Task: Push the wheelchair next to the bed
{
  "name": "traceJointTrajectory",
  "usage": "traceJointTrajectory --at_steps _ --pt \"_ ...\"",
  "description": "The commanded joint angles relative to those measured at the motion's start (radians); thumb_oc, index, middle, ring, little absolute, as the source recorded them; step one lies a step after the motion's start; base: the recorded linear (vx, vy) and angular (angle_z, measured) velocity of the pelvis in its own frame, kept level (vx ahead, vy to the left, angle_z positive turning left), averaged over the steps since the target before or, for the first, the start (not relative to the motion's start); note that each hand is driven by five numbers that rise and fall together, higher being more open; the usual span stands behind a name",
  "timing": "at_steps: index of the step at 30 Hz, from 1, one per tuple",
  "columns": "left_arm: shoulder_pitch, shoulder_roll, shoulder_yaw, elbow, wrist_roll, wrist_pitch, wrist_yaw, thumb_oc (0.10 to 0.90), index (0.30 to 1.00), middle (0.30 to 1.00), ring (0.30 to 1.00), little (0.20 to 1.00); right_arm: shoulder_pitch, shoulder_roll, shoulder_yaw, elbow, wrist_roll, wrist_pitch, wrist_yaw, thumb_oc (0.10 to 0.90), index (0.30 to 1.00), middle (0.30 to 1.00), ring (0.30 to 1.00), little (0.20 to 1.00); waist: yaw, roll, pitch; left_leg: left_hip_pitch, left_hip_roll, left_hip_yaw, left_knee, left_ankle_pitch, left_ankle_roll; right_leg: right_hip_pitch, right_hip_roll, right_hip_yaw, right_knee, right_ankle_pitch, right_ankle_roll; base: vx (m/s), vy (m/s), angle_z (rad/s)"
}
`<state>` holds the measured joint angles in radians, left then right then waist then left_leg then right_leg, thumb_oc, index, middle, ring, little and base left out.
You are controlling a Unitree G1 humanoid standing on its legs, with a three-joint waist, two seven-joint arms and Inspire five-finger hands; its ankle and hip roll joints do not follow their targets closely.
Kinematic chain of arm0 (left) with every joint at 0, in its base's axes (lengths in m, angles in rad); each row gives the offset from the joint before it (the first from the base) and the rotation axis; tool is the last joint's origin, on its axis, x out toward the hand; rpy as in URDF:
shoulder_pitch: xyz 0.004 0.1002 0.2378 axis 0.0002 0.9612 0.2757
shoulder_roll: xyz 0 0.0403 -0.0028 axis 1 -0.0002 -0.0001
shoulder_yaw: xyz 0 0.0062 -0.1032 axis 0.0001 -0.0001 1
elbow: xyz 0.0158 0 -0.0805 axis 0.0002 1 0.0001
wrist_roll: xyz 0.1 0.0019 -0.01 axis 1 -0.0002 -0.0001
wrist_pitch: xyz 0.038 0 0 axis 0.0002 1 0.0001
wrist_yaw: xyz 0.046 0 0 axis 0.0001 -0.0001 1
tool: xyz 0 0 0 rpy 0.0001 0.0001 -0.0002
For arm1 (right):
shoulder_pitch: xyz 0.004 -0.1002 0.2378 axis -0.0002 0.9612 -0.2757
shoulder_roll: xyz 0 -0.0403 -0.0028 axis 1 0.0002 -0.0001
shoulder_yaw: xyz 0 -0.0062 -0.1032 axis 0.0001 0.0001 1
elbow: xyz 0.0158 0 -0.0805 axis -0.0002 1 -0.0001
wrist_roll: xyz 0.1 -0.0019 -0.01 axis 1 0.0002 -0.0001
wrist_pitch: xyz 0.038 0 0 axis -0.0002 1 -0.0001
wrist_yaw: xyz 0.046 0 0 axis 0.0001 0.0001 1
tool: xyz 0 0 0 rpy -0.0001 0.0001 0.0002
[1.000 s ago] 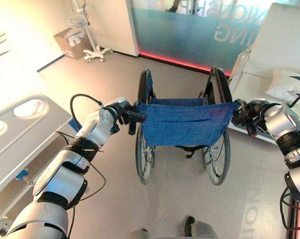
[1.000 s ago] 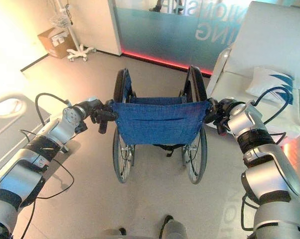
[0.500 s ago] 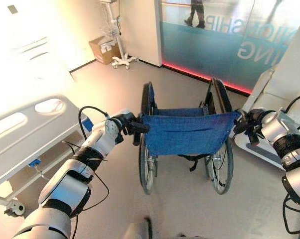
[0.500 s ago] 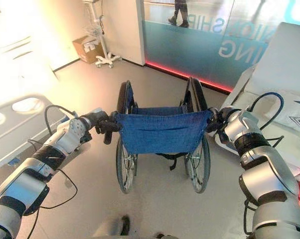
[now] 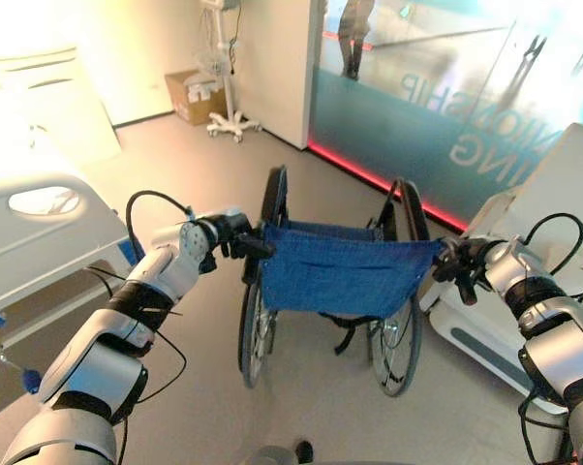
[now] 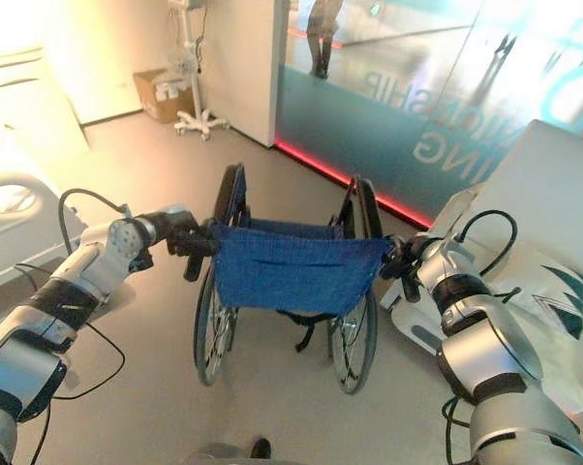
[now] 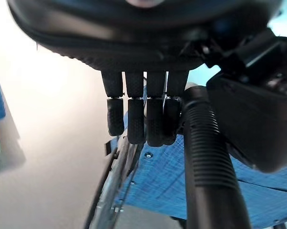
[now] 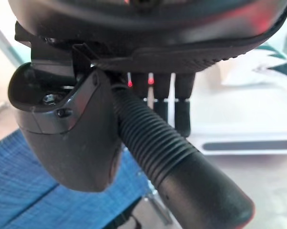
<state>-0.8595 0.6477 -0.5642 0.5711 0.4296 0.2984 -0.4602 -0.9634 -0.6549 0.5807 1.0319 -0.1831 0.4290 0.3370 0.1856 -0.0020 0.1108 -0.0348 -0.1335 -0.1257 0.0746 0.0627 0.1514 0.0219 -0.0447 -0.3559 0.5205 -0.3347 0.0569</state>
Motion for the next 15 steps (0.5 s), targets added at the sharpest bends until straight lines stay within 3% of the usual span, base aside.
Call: traceJointTrajectory --at_steps 1,3,4,5,10,12,15 --pt "0.118 0.06 -0.118 0.063 0.134 -0.081 -0.045 0.4 0.3 0.3 0.3 0.3 -0.127 0.016 0.17 -0.241 -0.046 -0.254 0.004 0.4 0.3 0.3 0.3 0.3 0.016 -0.042 0.144 0.011 0.031 0.102 0.118 -0.149 -0.087 -0.142 -0.195 0.096 -0.296 0.512 0.093 0.35 -0.365 -0.05" --pt "0.107 0.067 -0.129 0.068 0.114 -0.094 -0.036 0.4 0.3 0.3 0.3 0.3 -0.131 0.007 0.175 -0.245 -0.046 -0.243 0.001 0.4 0.3 0.3 0.3 0.3 -0.004 -0.043 0.158 0.034 0.027 0.054 0.123 -0.181 -0.088 -0.182 -0.22 0.139 -0.408 0.535 0.105 0.46 -0.411 0.19" --pt "0.094 0.072 -0.139 0.067 0.101 -0.107 -0.022 0.4 0.3 0.3 0.3 0.3 -0.139 -0.011 0.181 -0.255 -0.044 -0.225 -0.001 0.4 0.3 0.3 0.3 0.3 -0.023 -0.04 0.171 0.049 0.033 -0.004 0.138 -0.212 -0.093 -0.197 -0.236 0.196 -0.527 0.553 0.117 0.5 -0.406 0.97" --pt "0.089 0.069 -0.142 0.07 0.098 -0.118 -0.013 0.4 0.3 0.3 0.3 0.3 -0.141 -0.024 0.183 -0.265 -0.044 -0.209 -0.004 0.4 0.3 0.3 0.3 0.3 -0.034 -0.037 0.175 0.048 0.037 -0.033 0.159 -0.232 -0.098 -0.197 -0.238 0.234 -0.56 0.556 0.12 0.52 -0.475 1.16" --pt "0.106 0.061 -0.136 0.063 0.134 -0.134 0.01 0.4 0.3 0.3 0.3 0.3 -0.137 -0.092 0.167 -0.311 -0.021 -0.19 0.014 0.4 0.3 0.3 0.3 0.3 -0.061 -0.078 0.166 -0.01 0.09 -0.037 0.279 -0.298 -0.137 -0.178 -0.229 0.264 -0.475 0.503 0.13 0.33 -0.377 1.13" --pt "0.093 0.041 -0.167 0.056 0.112 -0.092 -0.006 0.4 0.3 0.3 0.3 0.3 -0.156 -0.119 0.177 -0.349 -0.014 -0.157 0.058 0.4 0.3 0.3 0.3 0.3 -0.093 -0.086 0.18 -0.002 0.188 0.017 0.296 -0.261 -0.176 -0.197 -0.216 0.223 -0.343 0.456 0.124 0.35 -0.248 1.54" --pt "0.052 -0.003 -0.193 0.071 0.106 -0.062 0.009 0.4 0.3 0.3 0.3 0.3 -0.176 -0.156 0.192 -0.342 -0.035 -0.183 0.063 0.4 0.3 0.3 0.3 0.3 -0.133 -0.073 0.214 -0.026 0.278 0.108 0.283 -0.139 -0.213 -0.174 -0.206 0.159 -0.327 0.418 0.099 0.16 -0.145 0.98"
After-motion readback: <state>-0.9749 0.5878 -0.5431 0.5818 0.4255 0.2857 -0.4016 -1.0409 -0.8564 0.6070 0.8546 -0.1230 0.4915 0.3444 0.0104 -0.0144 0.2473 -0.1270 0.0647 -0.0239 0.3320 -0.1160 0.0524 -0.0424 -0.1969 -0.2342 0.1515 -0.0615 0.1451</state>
